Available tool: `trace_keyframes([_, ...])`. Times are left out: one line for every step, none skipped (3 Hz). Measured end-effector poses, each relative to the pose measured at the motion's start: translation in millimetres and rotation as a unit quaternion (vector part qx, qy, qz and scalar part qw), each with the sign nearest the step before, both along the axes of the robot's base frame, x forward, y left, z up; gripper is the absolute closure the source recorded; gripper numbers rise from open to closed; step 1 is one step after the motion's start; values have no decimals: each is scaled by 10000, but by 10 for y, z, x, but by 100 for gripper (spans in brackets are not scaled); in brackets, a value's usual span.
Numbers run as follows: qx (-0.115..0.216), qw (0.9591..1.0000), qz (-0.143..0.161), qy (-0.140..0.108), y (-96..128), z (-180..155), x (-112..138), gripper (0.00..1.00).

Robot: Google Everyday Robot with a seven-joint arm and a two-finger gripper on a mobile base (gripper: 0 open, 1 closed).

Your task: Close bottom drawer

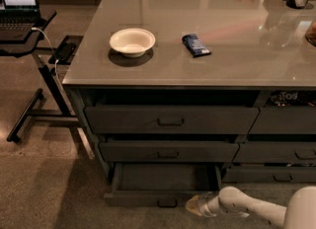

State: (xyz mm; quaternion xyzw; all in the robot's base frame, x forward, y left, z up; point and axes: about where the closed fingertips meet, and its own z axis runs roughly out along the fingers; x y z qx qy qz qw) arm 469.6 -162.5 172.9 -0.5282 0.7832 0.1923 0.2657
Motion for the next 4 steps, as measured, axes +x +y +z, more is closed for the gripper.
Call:
trace_keyframes([-127, 9993, -249, -234, -179, -28, 401, 100])
trace_keyframes([-128, 9993, -249, -234, -173, -28, 383, 100])
trace_keyframes([-139, 9987, -385, -308, -334, -70, 647, 81])
trace_keyframes([-211, 9971, -551, -473, -522, -6, 878, 59])
